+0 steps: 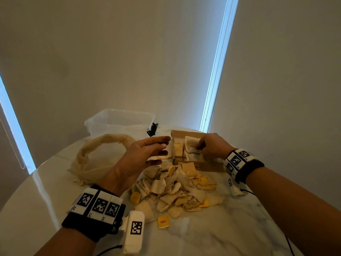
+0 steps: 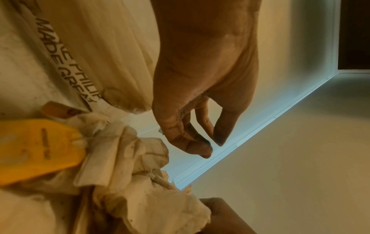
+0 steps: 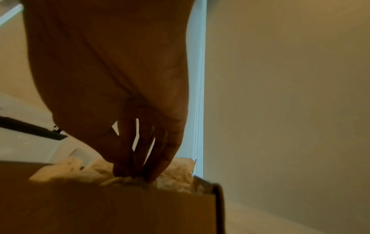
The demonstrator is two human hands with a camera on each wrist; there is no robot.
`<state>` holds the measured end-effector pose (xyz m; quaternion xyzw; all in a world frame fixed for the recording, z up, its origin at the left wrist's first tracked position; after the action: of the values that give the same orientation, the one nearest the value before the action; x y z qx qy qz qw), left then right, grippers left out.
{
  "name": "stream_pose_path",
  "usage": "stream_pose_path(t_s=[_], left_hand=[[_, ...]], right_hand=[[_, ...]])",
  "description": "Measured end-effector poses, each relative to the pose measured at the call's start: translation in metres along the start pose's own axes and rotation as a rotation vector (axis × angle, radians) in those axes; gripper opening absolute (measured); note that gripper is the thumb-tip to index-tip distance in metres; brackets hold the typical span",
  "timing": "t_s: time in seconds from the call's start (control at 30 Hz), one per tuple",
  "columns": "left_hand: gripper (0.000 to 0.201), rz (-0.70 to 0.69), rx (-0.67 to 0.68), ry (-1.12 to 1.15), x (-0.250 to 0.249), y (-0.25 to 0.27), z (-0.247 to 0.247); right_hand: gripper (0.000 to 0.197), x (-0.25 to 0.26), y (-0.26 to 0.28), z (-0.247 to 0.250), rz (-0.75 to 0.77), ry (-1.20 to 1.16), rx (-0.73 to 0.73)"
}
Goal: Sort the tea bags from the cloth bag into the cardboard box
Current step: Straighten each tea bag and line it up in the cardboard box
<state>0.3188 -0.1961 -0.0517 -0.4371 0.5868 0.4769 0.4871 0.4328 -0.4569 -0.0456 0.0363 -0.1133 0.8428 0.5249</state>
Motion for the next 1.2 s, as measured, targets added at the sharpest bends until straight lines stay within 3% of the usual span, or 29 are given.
stream_pose_path(t_s=[0.17, 0.37, 0.53, 0.7, 0.83, 1.0, 1.07, 1.13, 1.2], left_hand=[[0.026, -0.001, 0.005, 0.000, 0.001, -0.002, 0.001], [0.027, -0.007, 0.012, -0.023, 0.001, 0.000, -0.001], [0.027, -0.011, 0.004, 0.000, -0.001, 0.001, 0.003], [0.026, -0.013, -0.008, 0.005, -0.001, 0.002, 0.002], [0.026, -0.018, -0.022, -0.003, -0.003, 0.003, 0.005], [0.025, -0.063, -0.072, -0.109, -0.012, 0.007, 0.011], [0.024, -0.114, -0.103, -0.176, -0.021, 0.012, 0.016], [0.023, -0.152, -0.155, -0.193, -0.030, 0.017, 0.023], [0.022, -0.180, -0.205, -0.195, -0.036, 0.022, 0.030]], right_hand=[[0.033, -0.004, -0.003, 0.014, 0.005, -0.180, -0.219], [0.035, 0.021, -0.007, -0.009, 0.106, -0.055, 0.070], [0.040, 0.022, -0.008, 0.005, 0.078, -0.078, -0.085], [0.035, 0.021, -0.005, -0.016, 0.120, -0.013, 0.079], [0.031, 0.040, 0.011, 0.012, 0.194, -0.223, -0.123], [0.021, 0.078, 0.052, 0.025, 0.309, -0.406, 0.082], [0.019, 0.102, 0.062, 0.024, 0.312, -0.403, 0.082], [0.029, 0.127, 0.060, 0.019, 0.327, -0.344, 0.070], [0.052, 0.149, 0.052, 0.009, 0.382, -0.219, 0.172]])
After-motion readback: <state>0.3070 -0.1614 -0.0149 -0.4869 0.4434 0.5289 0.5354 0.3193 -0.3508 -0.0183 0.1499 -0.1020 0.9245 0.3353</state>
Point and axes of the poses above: each hand's wrist, its own y-axis away from the middle knuckle, its own z-axis out of the back of the hand, x = y × z, the point moved 3 cm from there along -y, towards the middle knuckle, and after that the axes turned 14 degrees about z, right-handed, at the moved point
